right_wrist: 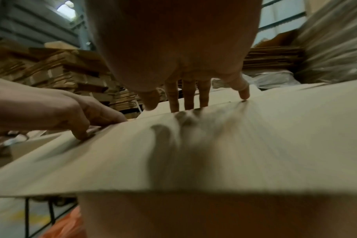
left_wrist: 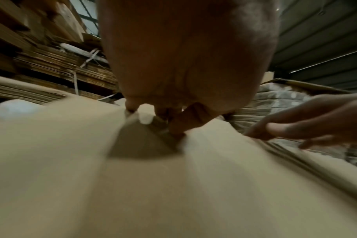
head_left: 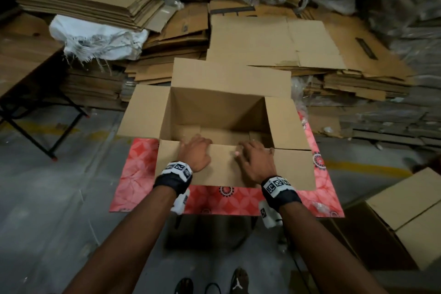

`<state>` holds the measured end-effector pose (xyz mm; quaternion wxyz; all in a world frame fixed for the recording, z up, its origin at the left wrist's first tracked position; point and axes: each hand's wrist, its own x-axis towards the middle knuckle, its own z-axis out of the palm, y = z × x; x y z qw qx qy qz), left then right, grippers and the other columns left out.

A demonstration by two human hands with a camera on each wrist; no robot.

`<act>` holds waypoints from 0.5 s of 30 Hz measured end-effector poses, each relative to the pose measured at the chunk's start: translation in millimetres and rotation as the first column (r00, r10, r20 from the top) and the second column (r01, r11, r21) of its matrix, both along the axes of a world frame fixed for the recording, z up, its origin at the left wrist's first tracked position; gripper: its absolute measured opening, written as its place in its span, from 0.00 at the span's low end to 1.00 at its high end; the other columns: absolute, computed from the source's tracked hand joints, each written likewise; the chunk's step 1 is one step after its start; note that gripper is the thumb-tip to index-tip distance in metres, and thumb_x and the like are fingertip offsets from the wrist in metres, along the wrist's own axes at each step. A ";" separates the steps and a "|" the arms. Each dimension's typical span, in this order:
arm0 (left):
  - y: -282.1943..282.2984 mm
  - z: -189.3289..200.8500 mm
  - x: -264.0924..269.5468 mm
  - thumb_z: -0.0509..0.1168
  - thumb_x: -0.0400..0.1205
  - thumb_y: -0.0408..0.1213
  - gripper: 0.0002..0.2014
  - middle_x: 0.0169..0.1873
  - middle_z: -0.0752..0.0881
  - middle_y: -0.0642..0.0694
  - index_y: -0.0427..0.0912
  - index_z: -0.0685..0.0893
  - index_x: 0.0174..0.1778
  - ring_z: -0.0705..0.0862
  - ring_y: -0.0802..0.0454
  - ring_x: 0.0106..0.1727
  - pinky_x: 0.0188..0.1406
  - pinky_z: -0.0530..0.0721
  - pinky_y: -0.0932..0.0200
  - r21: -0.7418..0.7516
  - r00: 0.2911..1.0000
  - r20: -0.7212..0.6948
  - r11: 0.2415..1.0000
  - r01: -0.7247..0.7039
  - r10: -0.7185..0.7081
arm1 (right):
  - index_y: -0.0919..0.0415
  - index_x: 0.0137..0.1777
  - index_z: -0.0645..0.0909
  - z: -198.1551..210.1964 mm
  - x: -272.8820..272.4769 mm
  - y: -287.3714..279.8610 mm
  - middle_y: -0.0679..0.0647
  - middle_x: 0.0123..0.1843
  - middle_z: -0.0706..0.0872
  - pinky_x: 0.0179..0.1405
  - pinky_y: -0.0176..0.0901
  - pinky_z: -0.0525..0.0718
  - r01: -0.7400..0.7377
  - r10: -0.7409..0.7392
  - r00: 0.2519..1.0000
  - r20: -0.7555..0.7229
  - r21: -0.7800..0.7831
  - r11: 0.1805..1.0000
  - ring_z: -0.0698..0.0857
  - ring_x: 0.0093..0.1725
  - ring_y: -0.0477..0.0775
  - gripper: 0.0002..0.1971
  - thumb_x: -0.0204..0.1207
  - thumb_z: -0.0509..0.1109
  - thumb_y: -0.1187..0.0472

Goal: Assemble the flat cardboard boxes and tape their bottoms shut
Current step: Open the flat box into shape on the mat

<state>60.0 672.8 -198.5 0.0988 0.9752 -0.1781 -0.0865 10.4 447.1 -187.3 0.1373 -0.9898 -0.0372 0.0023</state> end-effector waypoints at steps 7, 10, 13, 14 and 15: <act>-112.1 4.5 0.0 0.53 0.88 0.54 0.24 0.73 0.82 0.44 0.52 0.77 0.77 0.77 0.43 0.75 0.72 0.67 0.41 -0.066 0.989 -0.035 0.988 0.138 -0.141 | 0.50 0.63 0.84 7.0 17.4 -71.9 0.51 0.74 0.80 0.77 0.84 0.54 0.031 -0.046 0.997 -0.068 -0.211 0.977 0.62 0.86 0.59 0.21 0.89 0.52 0.43; -137.9 -6.9 4.2 0.46 0.85 0.66 0.29 0.71 0.83 0.48 0.57 0.78 0.74 0.78 0.45 0.72 0.67 0.66 0.40 -0.013 0.994 -0.024 0.994 0.109 -0.109 | 0.52 0.65 0.84 15.2 15.7 -106.1 0.48 0.76 0.78 0.81 0.80 0.54 -0.044 0.053 0.998 0.025 -0.270 0.962 0.62 0.86 0.60 0.21 0.89 0.54 0.43; -142.7 -12.8 5.9 0.47 0.85 0.69 0.28 0.72 0.81 0.53 0.59 0.78 0.73 0.76 0.49 0.73 0.66 0.66 0.43 -0.023 0.997 0.041 0.998 0.064 -0.063 | 0.54 0.65 0.86 24.8 11.1 -140.1 0.54 0.78 0.77 0.83 0.78 0.55 0.029 0.040 0.949 0.313 -0.211 0.977 0.65 0.85 0.64 0.18 0.84 0.63 0.48; -141.1 -12.6 5.9 0.46 0.84 0.70 0.30 0.72 0.81 0.55 0.59 0.78 0.73 0.75 0.49 0.73 0.67 0.66 0.44 -0.023 0.997 0.055 0.998 0.057 -0.056 | 0.53 0.68 0.85 26.4 10.2 -151.3 0.55 0.81 0.75 0.83 0.78 0.50 0.091 -0.018 0.926 0.378 -0.178 0.980 0.62 0.87 0.66 0.19 0.82 0.66 0.48; -142.4 -13.3 4.5 0.44 0.82 0.71 0.32 0.72 0.81 0.56 0.60 0.78 0.72 0.75 0.50 0.73 0.67 0.66 0.44 -0.019 0.998 0.052 0.999 0.045 -0.044 | 0.53 0.72 0.83 25.3 7.7 -165.4 0.56 0.84 0.73 0.84 0.77 0.46 0.163 -0.090 0.910 0.404 -0.152 0.975 0.58 0.89 0.68 0.21 0.80 0.69 0.48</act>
